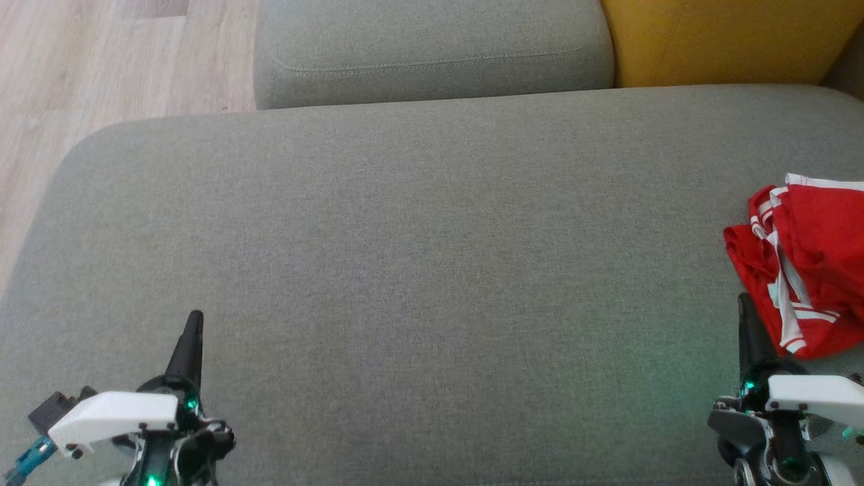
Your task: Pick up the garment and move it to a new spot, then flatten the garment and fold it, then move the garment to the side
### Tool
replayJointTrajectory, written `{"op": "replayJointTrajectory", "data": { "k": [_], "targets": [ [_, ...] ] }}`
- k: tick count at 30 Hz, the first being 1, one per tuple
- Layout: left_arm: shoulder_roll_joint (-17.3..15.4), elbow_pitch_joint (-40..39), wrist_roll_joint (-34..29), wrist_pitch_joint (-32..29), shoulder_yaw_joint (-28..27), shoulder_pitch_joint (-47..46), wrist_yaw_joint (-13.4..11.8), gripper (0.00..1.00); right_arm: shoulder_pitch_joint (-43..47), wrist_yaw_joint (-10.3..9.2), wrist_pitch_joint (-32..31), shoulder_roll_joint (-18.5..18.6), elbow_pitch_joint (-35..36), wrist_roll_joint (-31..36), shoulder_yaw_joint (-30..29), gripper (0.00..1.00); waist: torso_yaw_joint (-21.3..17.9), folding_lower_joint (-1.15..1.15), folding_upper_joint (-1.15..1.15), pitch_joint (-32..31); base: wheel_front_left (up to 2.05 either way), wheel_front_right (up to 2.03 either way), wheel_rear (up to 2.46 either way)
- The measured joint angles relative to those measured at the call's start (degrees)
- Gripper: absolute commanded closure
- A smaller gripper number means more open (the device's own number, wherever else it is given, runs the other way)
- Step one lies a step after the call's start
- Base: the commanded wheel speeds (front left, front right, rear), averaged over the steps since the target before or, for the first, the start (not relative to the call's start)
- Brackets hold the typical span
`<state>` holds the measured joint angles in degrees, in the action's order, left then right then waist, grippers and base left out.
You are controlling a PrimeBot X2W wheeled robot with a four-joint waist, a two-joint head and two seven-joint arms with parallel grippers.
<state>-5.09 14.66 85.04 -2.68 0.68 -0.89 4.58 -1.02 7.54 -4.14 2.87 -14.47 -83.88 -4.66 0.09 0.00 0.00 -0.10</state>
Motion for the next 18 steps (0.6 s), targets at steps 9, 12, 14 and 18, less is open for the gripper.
{"op": "replayJointTrajectory", "data": {
  "k": [9,12,14,18],
  "targets": [
    [0.9,0.5,5.3,-1.4,-2.1,-1.1,1.6,1.0,-1.8,0.0,-0.5,0.0,-0.8,-5.8,-1.0,1.0,-0.1,0.0,0.0,0.2,0.0,0.0,0.0],
    [1.5,0.8,6.9,-1.9,-3.2,-1.5,2.1,1.0,-2.0,0.0,-0.5,0.0,-1.1,-7.9,-1.2,1.0,-0.1,0.0,0.0,0.3,0.0,0.0,0.0],
    [1.5,0.9,8.0,-2.2,-3.4,-2.0,2.5,1.0,-2.0,-0.01,-0.5,0.0,-1.1,-8.9,-1.3,1.0,-0.1,0.0,0.0,0.3,0.0,0.0,0.0],
    [1.6,0.9,8.3,-2.3,-3.4,-2.1,2.5,1.0,-2.0,0.0,-0.5,0.0,-1.2,-9.3,-1.4,1.0,-0.1,0.0,0.0,0.3,0.0,0.0,0.0]
  ]
}}
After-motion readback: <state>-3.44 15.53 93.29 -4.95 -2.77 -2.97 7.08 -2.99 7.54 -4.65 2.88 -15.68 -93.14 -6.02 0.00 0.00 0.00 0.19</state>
